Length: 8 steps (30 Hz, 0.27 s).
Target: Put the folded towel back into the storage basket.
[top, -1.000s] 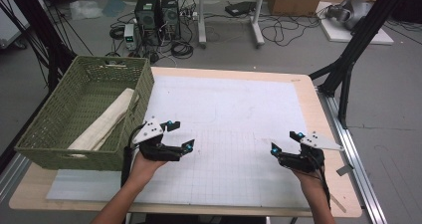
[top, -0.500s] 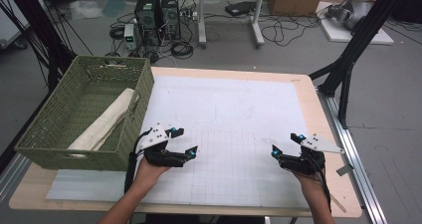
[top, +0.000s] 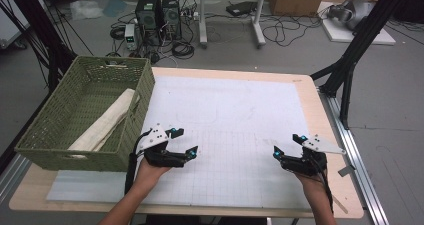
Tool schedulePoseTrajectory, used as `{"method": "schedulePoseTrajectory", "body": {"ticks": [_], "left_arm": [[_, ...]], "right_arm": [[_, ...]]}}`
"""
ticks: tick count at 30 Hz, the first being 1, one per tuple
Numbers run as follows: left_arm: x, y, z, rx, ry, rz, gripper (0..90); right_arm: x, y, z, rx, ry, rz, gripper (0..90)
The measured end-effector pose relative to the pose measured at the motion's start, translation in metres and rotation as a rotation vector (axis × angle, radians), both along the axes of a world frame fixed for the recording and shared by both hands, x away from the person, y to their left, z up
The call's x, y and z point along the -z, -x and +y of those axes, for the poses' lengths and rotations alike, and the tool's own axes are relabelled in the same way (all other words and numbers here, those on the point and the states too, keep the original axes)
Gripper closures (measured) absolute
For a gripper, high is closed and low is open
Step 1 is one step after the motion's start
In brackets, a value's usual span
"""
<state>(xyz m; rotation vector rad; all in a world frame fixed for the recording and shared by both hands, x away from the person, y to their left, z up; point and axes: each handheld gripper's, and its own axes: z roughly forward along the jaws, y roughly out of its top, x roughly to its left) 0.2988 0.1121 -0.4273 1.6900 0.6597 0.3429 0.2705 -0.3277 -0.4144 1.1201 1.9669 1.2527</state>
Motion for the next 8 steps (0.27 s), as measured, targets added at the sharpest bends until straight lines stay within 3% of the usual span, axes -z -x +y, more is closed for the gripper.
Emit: {"method": "schedulePoseTrajectory", "body": {"ticks": [8], "left_arm": [[0.0012, -0.0014, 0.0026, -0.016, -0.012, 0.009, 17.9]], "right_arm": [[-0.0002, -0.0023, -0.001, -0.001, 0.003, -0.005, 16.5]]}}
